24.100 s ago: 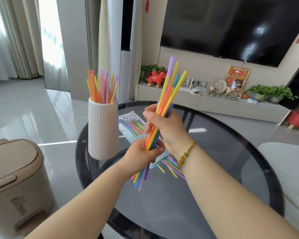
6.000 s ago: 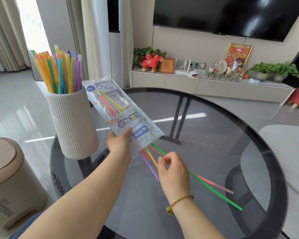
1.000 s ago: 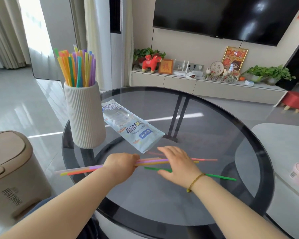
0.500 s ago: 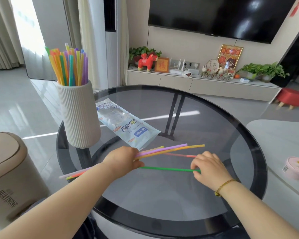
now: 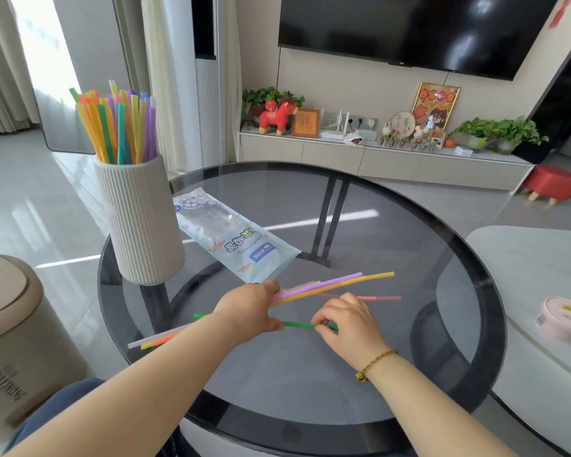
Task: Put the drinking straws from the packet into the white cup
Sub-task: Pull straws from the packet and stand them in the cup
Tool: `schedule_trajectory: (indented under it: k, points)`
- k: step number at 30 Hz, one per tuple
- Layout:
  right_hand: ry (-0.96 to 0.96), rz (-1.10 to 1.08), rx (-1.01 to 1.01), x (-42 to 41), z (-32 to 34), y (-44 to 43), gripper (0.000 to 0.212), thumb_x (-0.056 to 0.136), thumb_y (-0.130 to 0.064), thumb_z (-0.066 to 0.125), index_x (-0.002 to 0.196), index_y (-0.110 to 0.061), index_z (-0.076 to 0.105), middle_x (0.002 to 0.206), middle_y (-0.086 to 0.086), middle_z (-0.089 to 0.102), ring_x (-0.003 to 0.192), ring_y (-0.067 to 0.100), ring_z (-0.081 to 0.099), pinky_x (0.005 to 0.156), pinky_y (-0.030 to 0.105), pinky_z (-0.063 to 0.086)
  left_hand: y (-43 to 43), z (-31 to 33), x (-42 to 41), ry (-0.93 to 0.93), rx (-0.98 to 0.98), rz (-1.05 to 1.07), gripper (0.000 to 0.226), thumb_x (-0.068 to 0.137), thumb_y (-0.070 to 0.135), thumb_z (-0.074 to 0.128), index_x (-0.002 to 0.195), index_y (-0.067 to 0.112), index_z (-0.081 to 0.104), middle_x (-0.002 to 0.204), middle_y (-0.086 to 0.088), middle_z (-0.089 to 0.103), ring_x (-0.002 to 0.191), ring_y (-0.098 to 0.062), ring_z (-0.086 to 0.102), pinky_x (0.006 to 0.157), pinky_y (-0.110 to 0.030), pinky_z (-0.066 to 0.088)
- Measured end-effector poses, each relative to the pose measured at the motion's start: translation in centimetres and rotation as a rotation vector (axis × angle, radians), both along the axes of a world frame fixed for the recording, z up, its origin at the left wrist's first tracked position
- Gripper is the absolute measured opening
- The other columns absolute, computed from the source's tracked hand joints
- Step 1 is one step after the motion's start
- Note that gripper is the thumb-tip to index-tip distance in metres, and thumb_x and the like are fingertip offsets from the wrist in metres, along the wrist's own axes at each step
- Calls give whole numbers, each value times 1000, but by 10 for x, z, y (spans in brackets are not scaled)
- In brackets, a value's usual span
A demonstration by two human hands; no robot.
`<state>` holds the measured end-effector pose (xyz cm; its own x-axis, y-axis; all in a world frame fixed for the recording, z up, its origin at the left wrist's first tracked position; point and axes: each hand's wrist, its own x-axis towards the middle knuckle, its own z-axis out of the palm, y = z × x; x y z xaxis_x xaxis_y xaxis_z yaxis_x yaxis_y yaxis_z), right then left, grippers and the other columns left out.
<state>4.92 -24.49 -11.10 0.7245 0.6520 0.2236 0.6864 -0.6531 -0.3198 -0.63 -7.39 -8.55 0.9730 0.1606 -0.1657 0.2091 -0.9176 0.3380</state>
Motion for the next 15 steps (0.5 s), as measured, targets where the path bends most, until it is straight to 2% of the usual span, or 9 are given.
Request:
schedule_trajectory:
  k: [4,7,9,11,12,13,15]
  points:
    - [25,-33,34,2,-3,-2,16,83,-20,58,92,-16,72,98,-1,70,104,18,51,83,20,31,0,0,4,41,71,-75,27,84,34,56,99,13,57,86,0,47,98,-25,55,70,-28,38]
    - [6,-74,78,2,0,-7,11,77,-19,67,85,-14,73,90,1,72,95,20,55,78,21,34,2,0,7,95,129,-117,16,85,29,50,89,14,56,74,2,44,82,-25,49,61,-24,37]
    - [-112,-73,135,4,2,-15,6,64,-10,74,68,-12,71,72,2,72,80,18,57,69,22,44,3,-1,8,147,104,-123,13,82,23,50,72,16,46,62,5,38,74,-22,43,49,-21,29]
    - [-229,-105,152,10,3,-23,17,53,2,76,61,-11,68,64,3,70,72,23,61,64,24,46,6,0,9,201,90,-137,17,80,22,51,67,15,42,61,6,37,72,-23,42,48,-23,29]
    - [-243,-144,120,14,4,-25,20,53,5,75,65,-10,69,70,5,70,75,29,63,67,26,46,7,2,10,224,100,-144,15,80,23,52,71,14,44,61,5,37,73,-23,43,50,-24,30]
    - [-237,-203,79,18,6,-26,21,58,4,73,75,-9,70,82,7,70,86,33,63,75,29,46,7,4,9,245,122,-150,13,80,25,52,77,13,47,63,5,37,75,-22,43,54,-25,32]
    - [-178,-291,-70,27,5,-26,25,77,-10,61,102,-12,65,115,6,60,116,30,47,95,34,36,8,7,8,267,181,-160,17,81,29,52,86,12,51,69,2,42,76,-22,44,58,-26,33]
